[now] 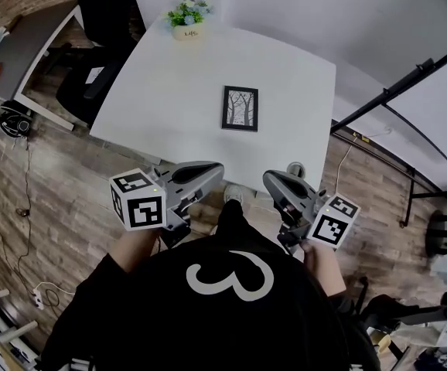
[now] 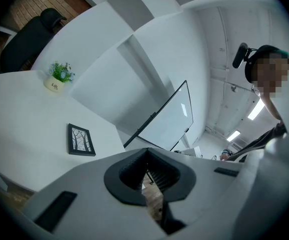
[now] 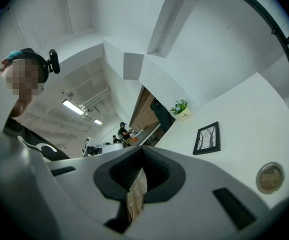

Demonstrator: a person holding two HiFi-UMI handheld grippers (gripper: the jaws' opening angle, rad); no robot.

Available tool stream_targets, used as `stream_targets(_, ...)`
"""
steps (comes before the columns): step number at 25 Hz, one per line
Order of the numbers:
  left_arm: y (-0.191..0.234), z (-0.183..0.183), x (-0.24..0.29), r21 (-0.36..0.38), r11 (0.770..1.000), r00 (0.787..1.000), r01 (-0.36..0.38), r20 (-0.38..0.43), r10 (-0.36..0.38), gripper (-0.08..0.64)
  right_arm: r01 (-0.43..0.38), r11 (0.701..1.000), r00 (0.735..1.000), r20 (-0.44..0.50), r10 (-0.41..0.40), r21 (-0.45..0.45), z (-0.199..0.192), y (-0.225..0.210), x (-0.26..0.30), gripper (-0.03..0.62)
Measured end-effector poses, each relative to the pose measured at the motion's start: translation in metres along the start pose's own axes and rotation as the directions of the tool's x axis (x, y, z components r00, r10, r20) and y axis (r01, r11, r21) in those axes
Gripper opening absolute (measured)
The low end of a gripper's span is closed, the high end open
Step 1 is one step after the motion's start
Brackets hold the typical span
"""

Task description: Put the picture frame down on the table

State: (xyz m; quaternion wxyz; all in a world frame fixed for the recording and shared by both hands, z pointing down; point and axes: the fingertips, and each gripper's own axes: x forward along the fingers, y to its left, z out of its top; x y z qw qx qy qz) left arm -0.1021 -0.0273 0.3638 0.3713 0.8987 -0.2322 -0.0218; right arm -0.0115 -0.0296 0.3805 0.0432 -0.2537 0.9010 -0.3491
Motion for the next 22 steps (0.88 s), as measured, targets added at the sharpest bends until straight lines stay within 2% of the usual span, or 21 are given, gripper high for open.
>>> stream_targets(6,-0.003,-0.008,-0.015,0.0,1.0,1.0,-0.004,0.011,0.004,0.014,0.001,1.0,1.0,-0.021,-0.001,-0.009,-0.011,0.01,0.008,0.023)
stream_targets(22,0.007,-0.024,-0.012,-0.058,0.998,1.0,0.008,0.01,-0.008,0.014,0.04,0.999,0.995,-0.089,-0.04,-0.012,-0.027,0.002,0.01,0.023)
